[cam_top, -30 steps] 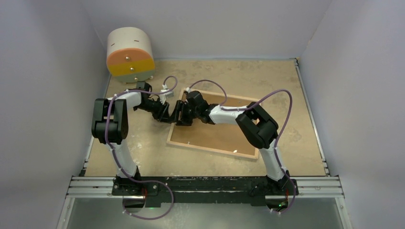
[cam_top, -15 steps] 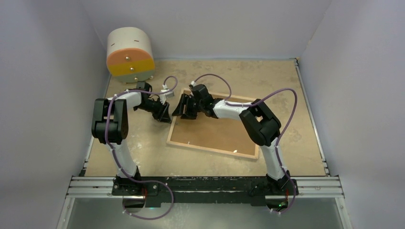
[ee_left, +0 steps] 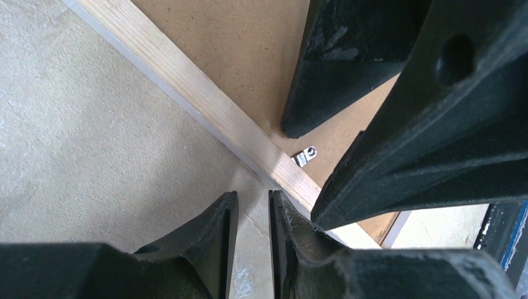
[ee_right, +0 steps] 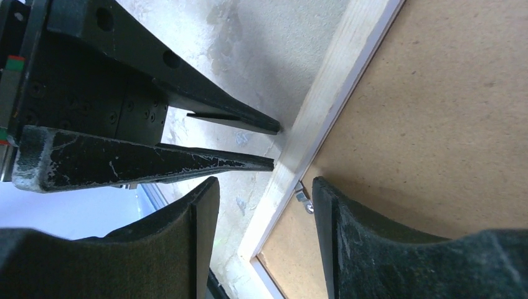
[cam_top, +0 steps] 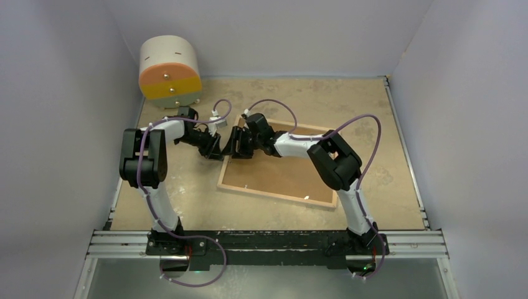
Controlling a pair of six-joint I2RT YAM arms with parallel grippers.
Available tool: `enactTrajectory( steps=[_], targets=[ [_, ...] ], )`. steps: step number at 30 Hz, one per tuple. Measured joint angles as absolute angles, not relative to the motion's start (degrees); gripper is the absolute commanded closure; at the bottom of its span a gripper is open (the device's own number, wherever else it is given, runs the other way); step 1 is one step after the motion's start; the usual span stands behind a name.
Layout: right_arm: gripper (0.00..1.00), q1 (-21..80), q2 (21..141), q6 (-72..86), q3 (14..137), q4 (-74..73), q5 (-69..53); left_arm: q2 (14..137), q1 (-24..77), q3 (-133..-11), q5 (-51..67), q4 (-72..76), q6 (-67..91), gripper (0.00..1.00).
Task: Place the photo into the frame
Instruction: Install the photo frame at the center of the board.
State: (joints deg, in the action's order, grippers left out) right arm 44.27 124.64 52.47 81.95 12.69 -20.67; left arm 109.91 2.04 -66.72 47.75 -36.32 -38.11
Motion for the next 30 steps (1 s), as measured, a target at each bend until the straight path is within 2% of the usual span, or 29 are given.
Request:
enactTrajectory(
  steps=[16, 22, 27, 30],
  targets=[
    [0.42, 45.8, 125.3, 52.9, 82.0, 14.0, -22.0, 109.9, 2.1, -66.6, 47.7, -36.1, -38.1, 0.73],
    [0.36, 45.8, 125.3, 52.7, 83.4, 11.7, -22.1, 109.9, 2.1, -66.6, 47.7, -36.1, -38.1, 0.73],
    [0.26, 44.2, 125.3, 51.0, 88.2, 7.8, -22.2, 109.9, 2.1, -66.6, 47.6, -36.1, -38.0, 0.73],
    [0.16, 42.2, 124.3, 49.5, 88.9, 5.9, -23.0, 109.6, 2.0, -66.6, 46.9, -35.5, -37.9, 0.73]
  ],
)
